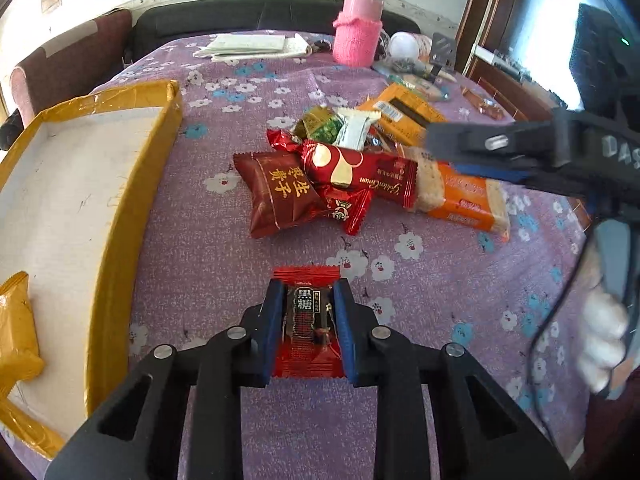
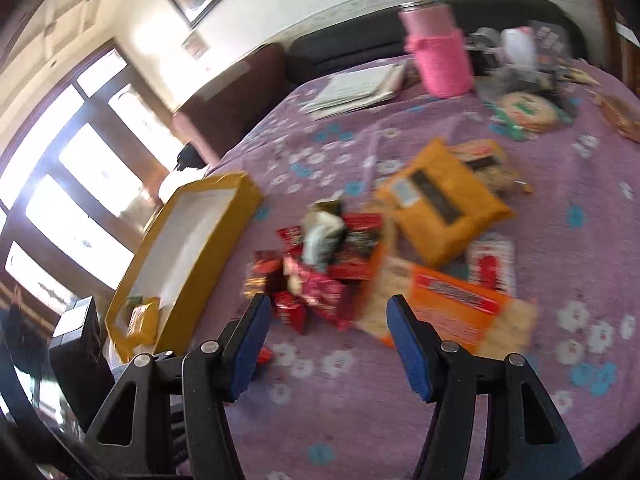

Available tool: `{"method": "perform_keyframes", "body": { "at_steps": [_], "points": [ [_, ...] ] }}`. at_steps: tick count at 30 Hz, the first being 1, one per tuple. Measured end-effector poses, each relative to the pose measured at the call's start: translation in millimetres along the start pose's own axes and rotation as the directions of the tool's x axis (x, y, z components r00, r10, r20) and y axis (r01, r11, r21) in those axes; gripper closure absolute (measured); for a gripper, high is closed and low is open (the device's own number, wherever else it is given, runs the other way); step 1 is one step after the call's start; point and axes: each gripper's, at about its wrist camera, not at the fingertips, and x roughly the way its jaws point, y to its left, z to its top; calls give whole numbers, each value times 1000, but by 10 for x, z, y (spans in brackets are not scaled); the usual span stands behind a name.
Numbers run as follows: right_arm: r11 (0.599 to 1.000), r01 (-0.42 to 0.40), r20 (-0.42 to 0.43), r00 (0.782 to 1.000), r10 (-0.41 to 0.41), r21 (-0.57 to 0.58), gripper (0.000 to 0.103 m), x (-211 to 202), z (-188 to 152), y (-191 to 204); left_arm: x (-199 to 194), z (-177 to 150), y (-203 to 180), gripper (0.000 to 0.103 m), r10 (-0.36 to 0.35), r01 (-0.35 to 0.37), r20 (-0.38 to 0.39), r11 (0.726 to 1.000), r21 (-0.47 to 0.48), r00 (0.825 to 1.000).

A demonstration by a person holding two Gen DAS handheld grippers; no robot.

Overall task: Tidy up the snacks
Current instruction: 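Grasp a brown candy packet with the right gripper while the left carries red candy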

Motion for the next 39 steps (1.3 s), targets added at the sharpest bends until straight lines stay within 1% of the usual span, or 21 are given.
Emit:
{"method": "perform_keyframes", "body": {
  "at_steps": [5, 8, 9, 11, 12, 13, 15, 16, 17, 18, 20, 24, 26, 30, 32, 33, 35, 36, 38, 39],
  "points": [
    [993, -70, -76, 995, 63, -98, 42, 347, 10, 434, -321, -61, 156, 81, -67, 70, 55, 996, -55, 996],
    [991, -69, -104, 993, 56, -117, 43, 541, 27, 629, -537, -119, 269, 81, -88, 96, 91, 992, -86, 992],
    [990, -62, -114, 992, 48, -123, 43, 609, 35, 681, -607, -143, 320, 81, -91, 101, 103, 990, -95, 990],
    [990, -23, -124, 992, 6, -137, 44, 744, 50, 757, -731, -185, 422, 81, -92, 106, 126, 988, -114, 988],
    [989, 5, -127, 992, -24, -148, 45, 813, 54, 800, -776, -191, 471, 81, -90, 107, 133, 986, -124, 987],
    [985, 50, -130, 989, -72, -163, 46, 888, 53, 843, -833, -207, 538, 81, -91, 111, 145, 984, -140, 985],
    [980, 94, -137, 983, -119, -175, 48, 1007, 50, 897, -913, -224, 630, 81, -82, 108, 167, 982, -156, 983],
    [977, 118, -144, 979, -144, -177, 56, 1062, 38, 920, -942, -234, 671, 81, -76, 105, 175, 981, -164, 982],
    [975, 137, -150, 975, -164, -176, 70, 1097, 28, 924, -979, -249, 714, 81, -72, 104, 184, 979, -173, 980],
    [975, 144, -161, 972, -172, -170, 70, 1124, 14, 916, -999, -259, 756, 81, -68, 103, 193, 978, -182, 979],
    [979, 147, -144, 975, -167, -140, 71, 1074, -3, 892, -1046, -273, 842, 81, -53, 95, 209, 976, -196, 977],
    [980, 152, -101, 981, -165, -127, 71, 873, -66, 895, -1123, -287, 1034, 80, -17, 72, 235, 971, -229, 972],
    [984, 138, -70, 987, -147, -115, 71, 726, -61, 933, -1196, -291, 1169, 80, 6, 58, 249, 967, -248, 968],
    [990, 85, 7, 996, -84, -110, 71, 422, 15, 1091, -1289, -229, 1431, 80, 53, 25, 268, 960, -279, 962],
    [994, 16, 21, 1000, -13, -112, 71, 322, 63, 1228, -1284, -154, 1585, 80, 72, 11, 268, 955, -296, 961],
    [993, -36, 15, 999, 38, -115, 72, 305, 81, 1316, -1269, -116, 1662, 80, 77, 8, 263, 952, -306, 962],
    [987, -94, -11, 996, 94, -128, 72, 366, 98, 1493, -1195, -23, 1845, 80, 79, 9, 246, 941, -337, 966],
    [982, -127, -40, 992, 122, -139, 72, 447, 98, 1609, -1156, 12, 1932, 80, 78, 10, 234, 936, -352, 969],
    [976, -163, -82, 985, 152, -147, 72, 625, 103, 1786, -1026, 96, 2101, 80, 83, 3, 207, 923, -385, 975],
    [973, -168, -96, 983, 154, -156, 72, 712, 94, 1861, -966, 118, 2178, 80, 88, -5, 192, 917, -398, 977]
  ]
}}
